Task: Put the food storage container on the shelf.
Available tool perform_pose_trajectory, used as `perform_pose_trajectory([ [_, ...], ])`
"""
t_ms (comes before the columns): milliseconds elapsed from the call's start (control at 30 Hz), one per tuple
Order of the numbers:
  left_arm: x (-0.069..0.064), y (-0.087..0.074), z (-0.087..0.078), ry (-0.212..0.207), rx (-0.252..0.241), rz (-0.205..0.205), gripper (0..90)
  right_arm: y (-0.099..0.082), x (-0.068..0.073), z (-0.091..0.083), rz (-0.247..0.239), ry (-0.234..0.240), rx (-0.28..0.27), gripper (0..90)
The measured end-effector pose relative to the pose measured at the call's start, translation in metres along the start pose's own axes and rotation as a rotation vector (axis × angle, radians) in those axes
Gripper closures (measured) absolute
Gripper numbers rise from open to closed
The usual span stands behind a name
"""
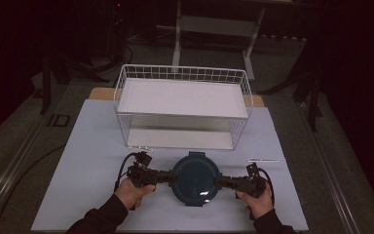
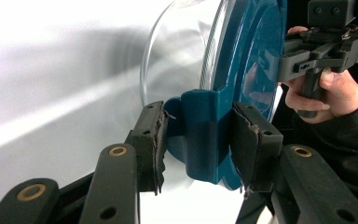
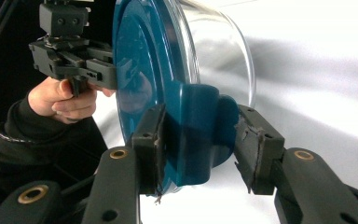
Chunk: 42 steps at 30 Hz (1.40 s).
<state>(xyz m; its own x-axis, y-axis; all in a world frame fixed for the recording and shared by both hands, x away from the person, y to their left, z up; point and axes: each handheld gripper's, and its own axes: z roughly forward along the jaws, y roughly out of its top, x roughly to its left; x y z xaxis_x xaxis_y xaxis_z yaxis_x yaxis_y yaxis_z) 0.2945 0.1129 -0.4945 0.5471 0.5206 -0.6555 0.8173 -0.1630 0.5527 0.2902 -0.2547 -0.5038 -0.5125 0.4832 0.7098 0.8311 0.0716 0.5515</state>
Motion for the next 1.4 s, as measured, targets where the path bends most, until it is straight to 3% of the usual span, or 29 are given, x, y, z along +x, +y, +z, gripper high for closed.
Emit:
perform_pose_trajectory([
  [300,-0.003,0.014,-0.017,0.01,-0.048,0.05,57.4,0.02,0.013,0.001,-0.071,-0.007,-0.038,55.9],
  [667,0.01,0.032,-0.026,0.032,-0.115,0.084,57.1,0.049,0.018,0.012,-0.123,-0.025,-0.062,55.9],
  [1000,0.036,0.046,-0.024,0.052,-0.168,0.103,57.0,0.075,0.002,0.03,-0.165,-0.036,-0.079,55.7],
  [1100,0.042,0.051,-0.022,0.063,-0.175,0.123,56.9,0.08,-0.004,0.035,-0.167,-0.039,-0.082,55.6],
  [1400,0.055,0.058,-0.013,0.082,-0.187,0.115,56.6,0.087,-0.021,0.046,-0.151,-0.053,-0.098,55.2],
])
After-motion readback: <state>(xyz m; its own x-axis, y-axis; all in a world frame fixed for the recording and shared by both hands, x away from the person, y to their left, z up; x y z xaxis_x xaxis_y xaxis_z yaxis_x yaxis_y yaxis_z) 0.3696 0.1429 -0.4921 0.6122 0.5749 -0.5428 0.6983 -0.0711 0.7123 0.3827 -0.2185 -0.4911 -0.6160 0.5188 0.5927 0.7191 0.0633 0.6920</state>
